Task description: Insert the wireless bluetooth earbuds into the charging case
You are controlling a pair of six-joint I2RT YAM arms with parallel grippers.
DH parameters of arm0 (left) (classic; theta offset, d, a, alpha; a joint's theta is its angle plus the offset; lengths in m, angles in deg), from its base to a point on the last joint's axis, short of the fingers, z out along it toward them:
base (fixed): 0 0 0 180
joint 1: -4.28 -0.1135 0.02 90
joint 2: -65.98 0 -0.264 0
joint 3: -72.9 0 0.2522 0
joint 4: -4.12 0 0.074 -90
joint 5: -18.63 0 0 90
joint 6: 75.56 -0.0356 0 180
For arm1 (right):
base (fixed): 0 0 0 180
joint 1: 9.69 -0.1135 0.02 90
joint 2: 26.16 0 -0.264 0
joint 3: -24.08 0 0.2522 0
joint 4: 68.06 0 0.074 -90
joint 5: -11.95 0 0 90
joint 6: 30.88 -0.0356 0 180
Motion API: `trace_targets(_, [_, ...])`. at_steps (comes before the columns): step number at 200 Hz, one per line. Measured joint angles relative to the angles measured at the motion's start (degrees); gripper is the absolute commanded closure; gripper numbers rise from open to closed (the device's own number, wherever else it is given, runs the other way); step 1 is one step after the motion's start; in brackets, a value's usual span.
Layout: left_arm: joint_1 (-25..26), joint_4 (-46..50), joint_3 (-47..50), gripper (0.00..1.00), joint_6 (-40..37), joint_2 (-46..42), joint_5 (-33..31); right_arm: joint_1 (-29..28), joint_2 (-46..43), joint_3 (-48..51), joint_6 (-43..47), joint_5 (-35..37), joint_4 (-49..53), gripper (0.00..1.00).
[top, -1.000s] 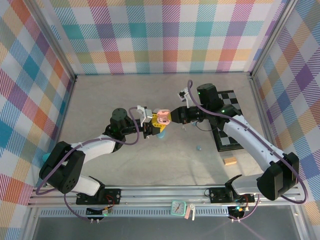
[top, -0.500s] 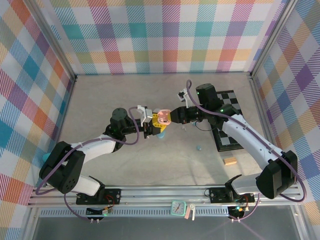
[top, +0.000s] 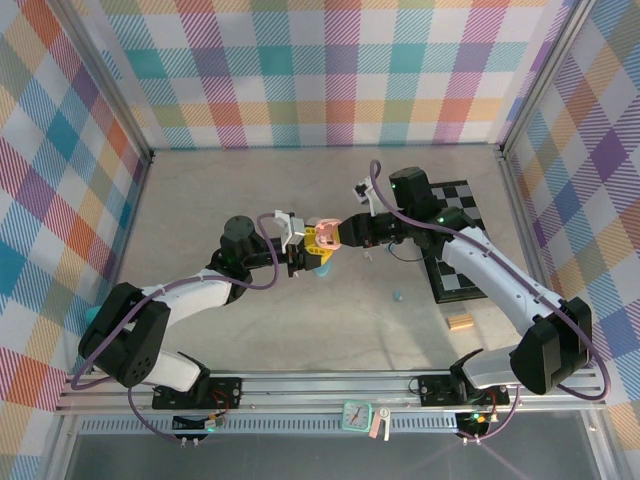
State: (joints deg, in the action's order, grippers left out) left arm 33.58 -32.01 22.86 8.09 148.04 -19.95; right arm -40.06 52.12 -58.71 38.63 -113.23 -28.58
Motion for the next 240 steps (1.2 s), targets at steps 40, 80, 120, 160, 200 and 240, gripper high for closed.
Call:
trace_targets(40, [0.0, -0.3, 0.0, 0.73, 0.4, 0.0, 0.0, 0.0, 0.0, -0.2, 0.0, 0.7, 0.0, 0.59])
trace_targets(80, [0.0, -1.1, 0.0, 0.73, 0.6, 0.0, 0.0, 0.3, -2.3, -0.1, 0.7, 2.4, 0.0, 0.42])
trace_targets(120, [0.0, -1.5, 0.0, 0.73, 0.6, 0.0, 0.0, 0.5, -5.6, -0.2, 0.2, 6.1, -3.4, 0.26])
trace_targets(160, [0.0, -1.5, 0.0, 0.73, 0.5, 0.0, 0.0, 0.7, 1.2, -6.9, -1.8, 10.5, -2.4, 0.24])
trace_targets(200, [0.0, -1.5, 0.0, 0.73, 0.5, 0.0, 0.0, 0.8, 4.5, -8.4, -2.6, 11.4, 1.0, 0.17])
trace_targets(240, [0.0, -1.2, 0.0, 0.73, 0.5, 0.0, 0.0, 0.8, 2.5, -5.9, -2.6, 11.1, 1.8, 0.12])
